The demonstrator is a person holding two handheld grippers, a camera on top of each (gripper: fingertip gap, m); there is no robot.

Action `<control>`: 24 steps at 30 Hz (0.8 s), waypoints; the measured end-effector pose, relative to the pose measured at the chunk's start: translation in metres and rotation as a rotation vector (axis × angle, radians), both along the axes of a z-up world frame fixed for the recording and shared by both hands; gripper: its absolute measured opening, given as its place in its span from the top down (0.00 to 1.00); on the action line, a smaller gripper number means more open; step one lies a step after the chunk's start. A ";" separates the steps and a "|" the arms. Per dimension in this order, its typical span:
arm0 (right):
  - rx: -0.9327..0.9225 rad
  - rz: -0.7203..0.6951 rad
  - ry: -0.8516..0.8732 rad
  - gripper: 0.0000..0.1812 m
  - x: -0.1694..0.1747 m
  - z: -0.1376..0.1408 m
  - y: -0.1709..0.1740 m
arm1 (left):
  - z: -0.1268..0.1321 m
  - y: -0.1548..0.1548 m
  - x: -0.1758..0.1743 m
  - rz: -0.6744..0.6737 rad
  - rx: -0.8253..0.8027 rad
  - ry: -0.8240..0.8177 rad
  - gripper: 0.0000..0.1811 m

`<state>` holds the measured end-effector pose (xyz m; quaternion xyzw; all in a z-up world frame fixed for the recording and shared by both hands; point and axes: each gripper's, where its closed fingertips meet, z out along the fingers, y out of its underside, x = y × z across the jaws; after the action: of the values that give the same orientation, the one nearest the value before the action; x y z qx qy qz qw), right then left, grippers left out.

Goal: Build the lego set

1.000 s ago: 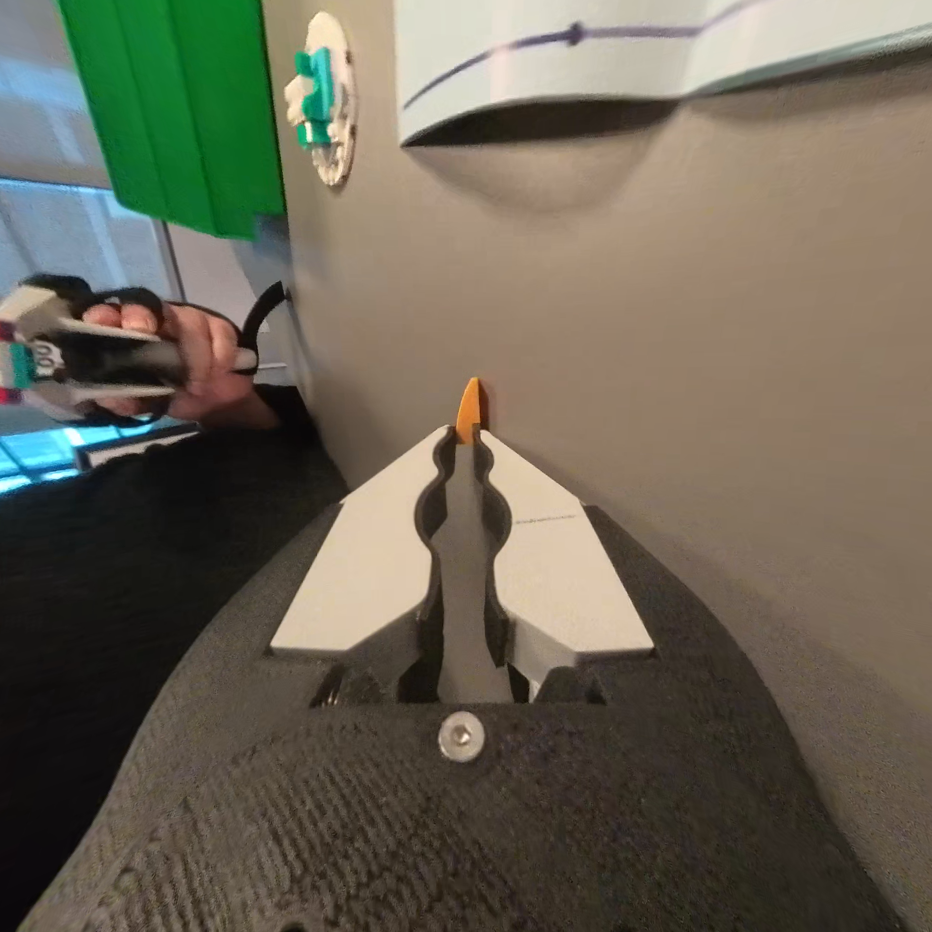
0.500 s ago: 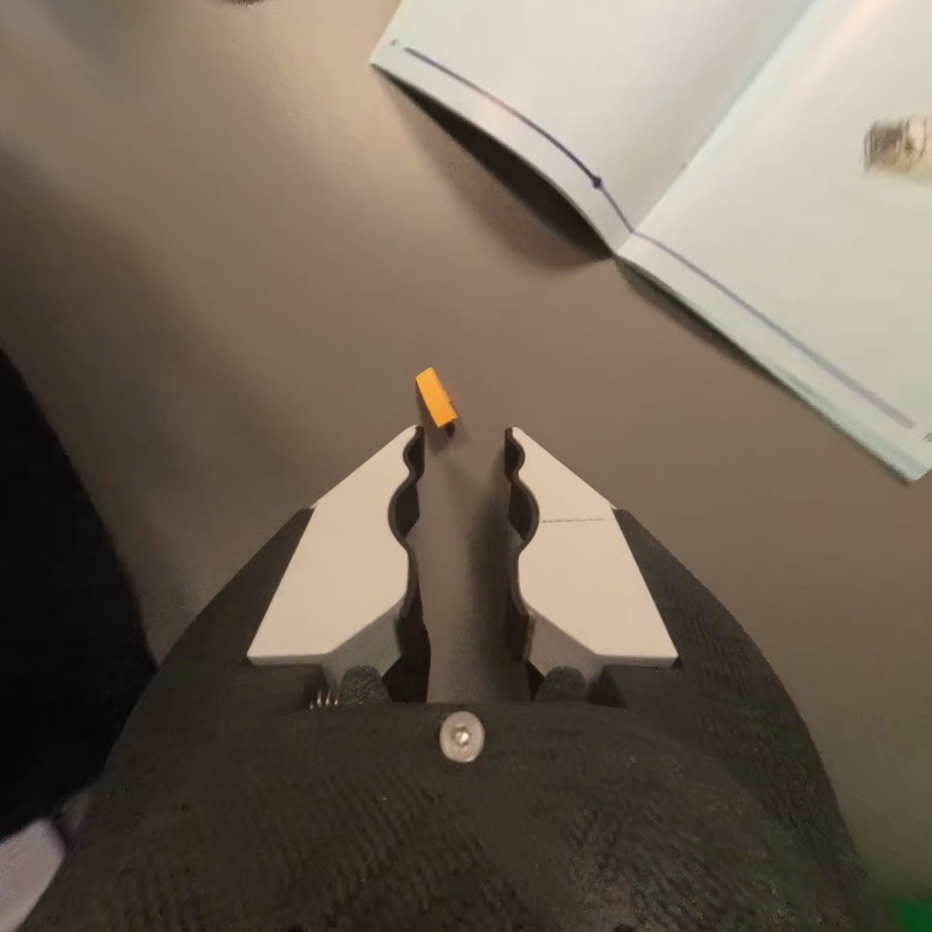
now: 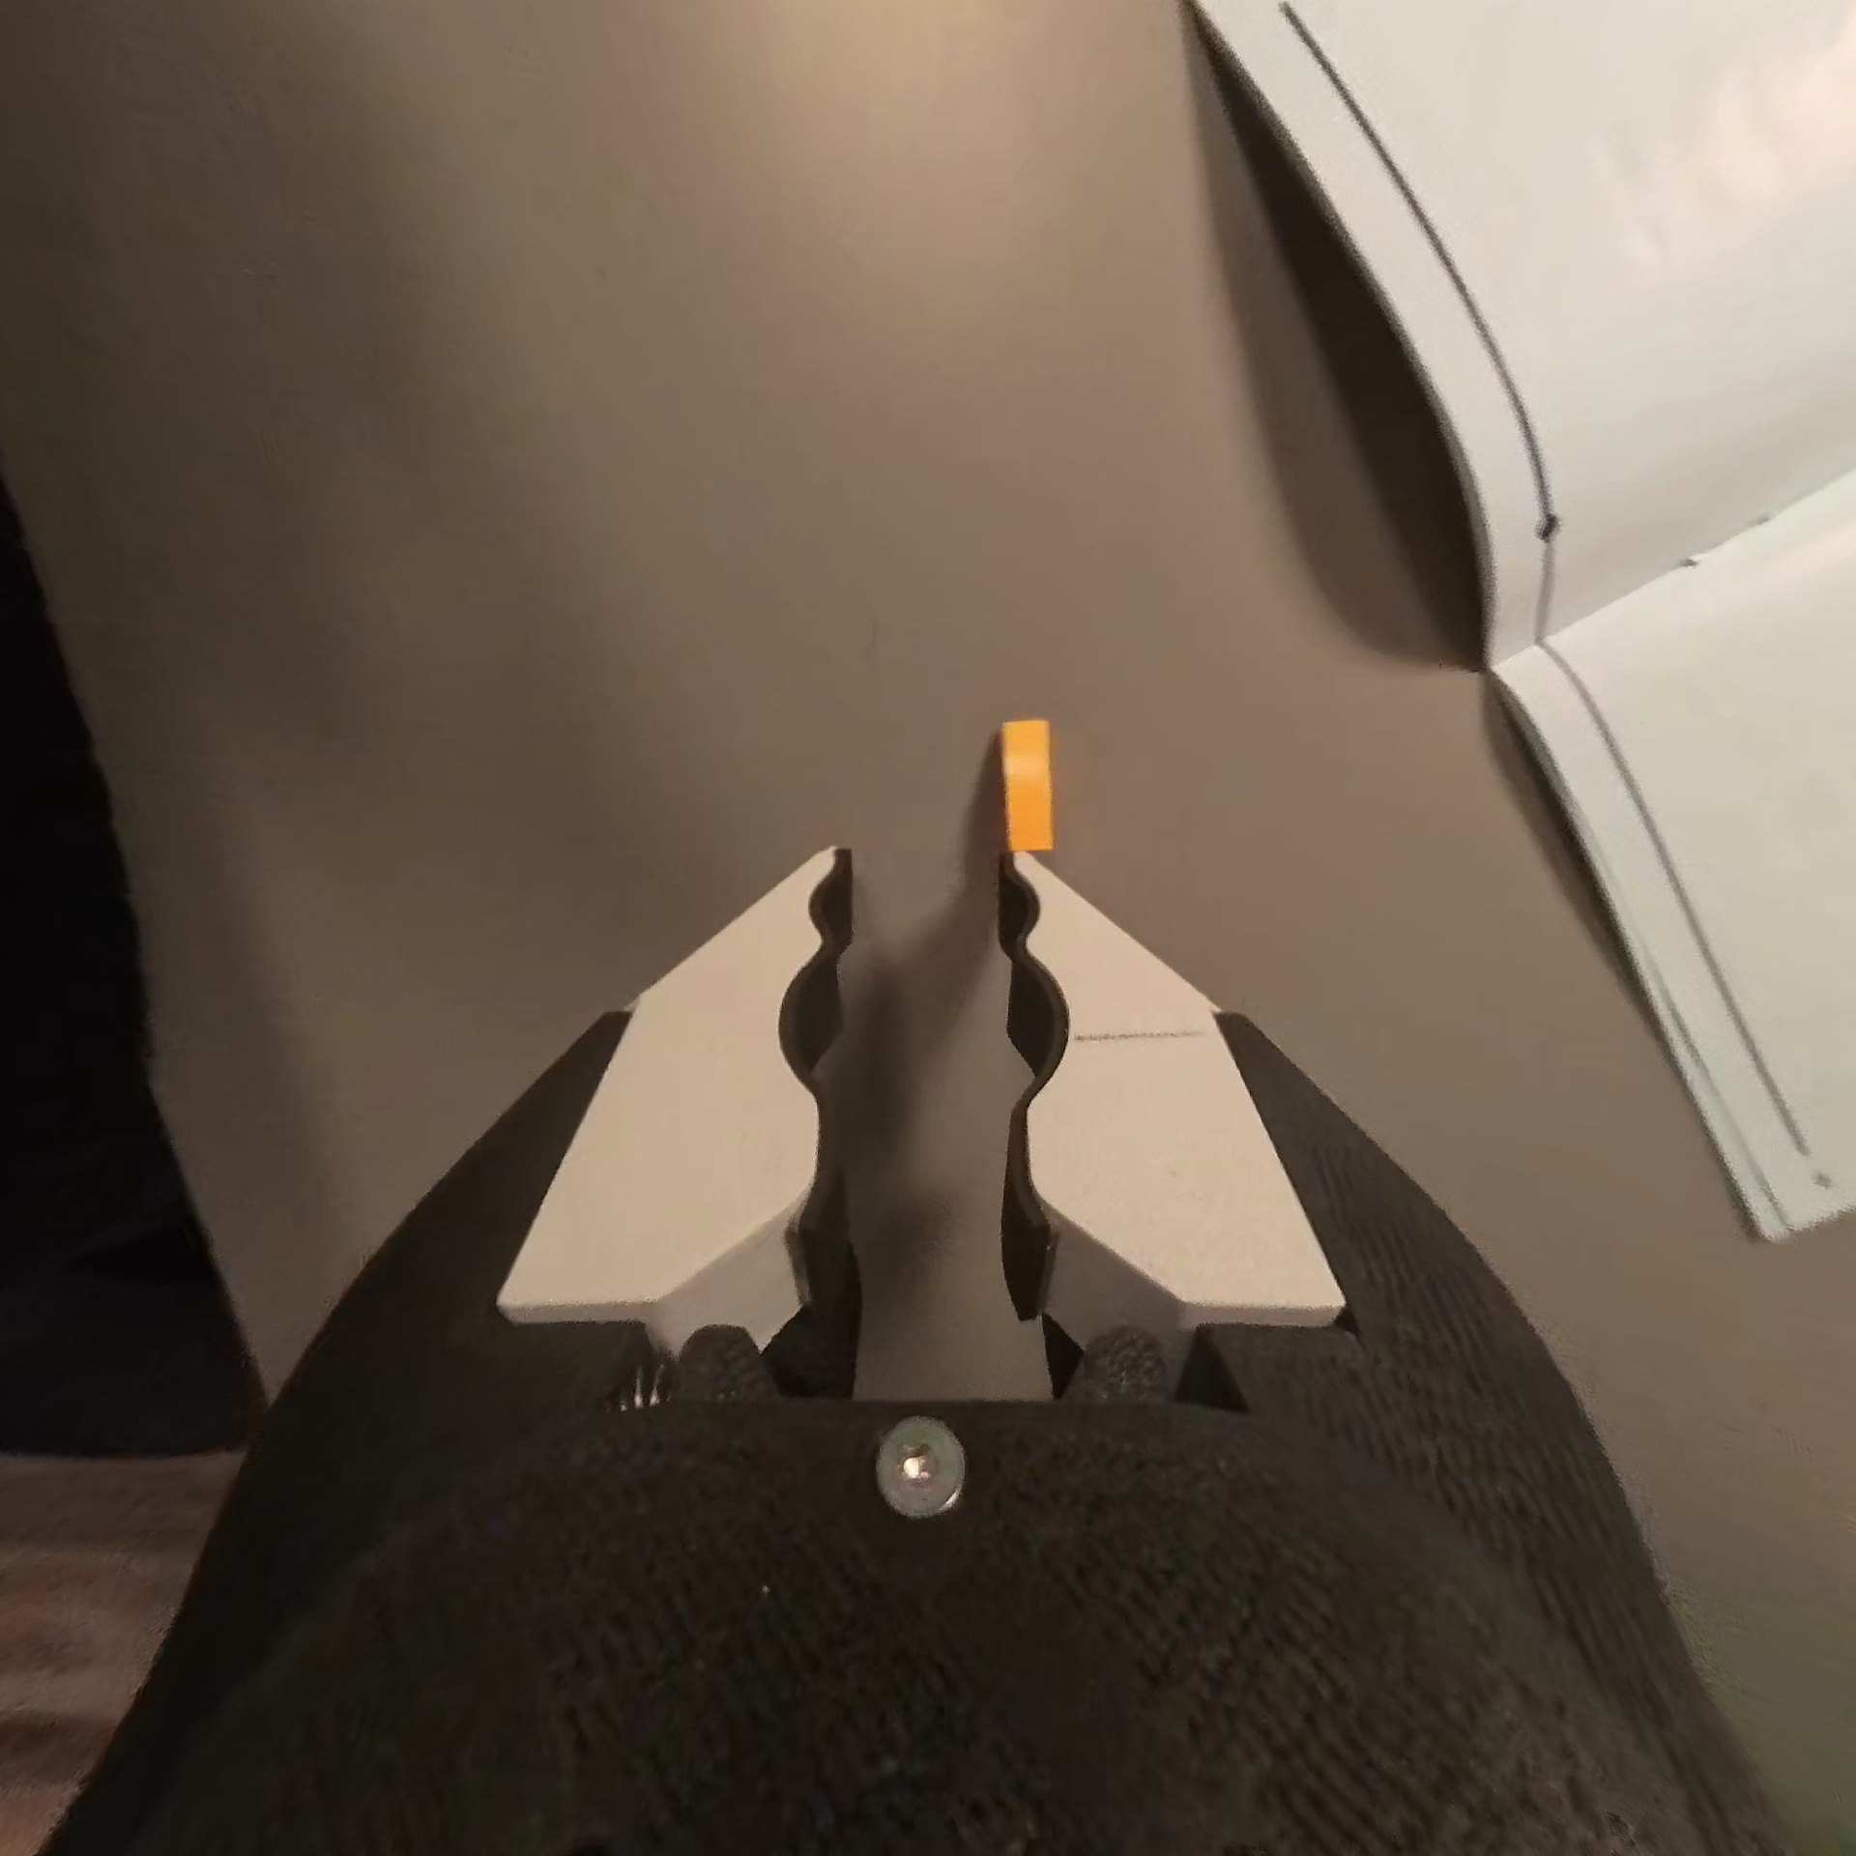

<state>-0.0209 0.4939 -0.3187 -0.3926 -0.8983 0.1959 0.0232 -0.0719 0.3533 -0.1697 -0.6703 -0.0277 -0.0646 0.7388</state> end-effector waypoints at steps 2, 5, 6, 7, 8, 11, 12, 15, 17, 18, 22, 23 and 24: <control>-0.052 0.009 -0.013 0.85 0.002 0.002 -0.014 | 0.000 0.001 -0.001 -0.002 0.002 -0.007 0.92; -0.122 0.002 -0.010 0.85 0.000 0.011 -0.025 | 0.000 0.002 0.000 -0.011 0.002 -0.010 0.92; -0.117 -0.010 0.000 0.85 -0.002 0.013 -0.022 | 0.001 0.003 0.001 -0.014 0.002 -0.006 0.92; -0.084 -0.025 0.010 0.86 -0.005 0.013 -0.013 | 0.001 0.003 0.001 -0.015 0.000 -0.003 0.92; -0.046 -0.031 0.014 0.86 -0.007 0.010 -0.005 | 0.001 0.003 0.002 -0.018 -0.001 -0.001 0.92; -0.003 -0.046 0.005 0.86 -0.007 0.003 0.007 | 0.001 0.004 0.002 -0.023 0.000 -0.003 0.92; -0.006 -0.046 0.006 0.86 -0.008 0.002 0.007 | 0.001 0.004 0.001 -0.022 0.001 -0.003 0.92; -0.068 -0.027 0.007 0.85 -0.007 0.002 -0.009 | 0.002 0.005 0.002 -0.024 0.003 -0.004 0.92; -0.150 -0.002 0.011 0.85 -0.007 0.007 -0.027 | 0.001 0.005 0.002 -0.026 0.000 -0.004 0.92; -0.199 0.017 0.007 0.86 -0.006 0.011 -0.037 | 0.001 0.005 0.002 -0.027 -0.002 -0.004 0.92; -0.247 0.133 0.083 0.89 -0.015 0.025 -0.047 | 0.003 0.005 0.002 -0.030 0.002 -0.005 0.92; -0.220 0.155 0.116 0.89 -0.020 0.026 -0.041 | 0.003 0.005 0.002 -0.028 0.003 -0.003 0.92; -0.173 0.156 0.141 0.90 -0.027 0.025 -0.032 | 0.003 0.005 0.002 -0.027 0.003 -0.003 0.92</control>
<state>-0.0474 0.4616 -0.2936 -0.3075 -0.9020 0.3008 0.0374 -0.0697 0.3581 -0.1668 -0.6695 -0.0195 -0.0757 0.7387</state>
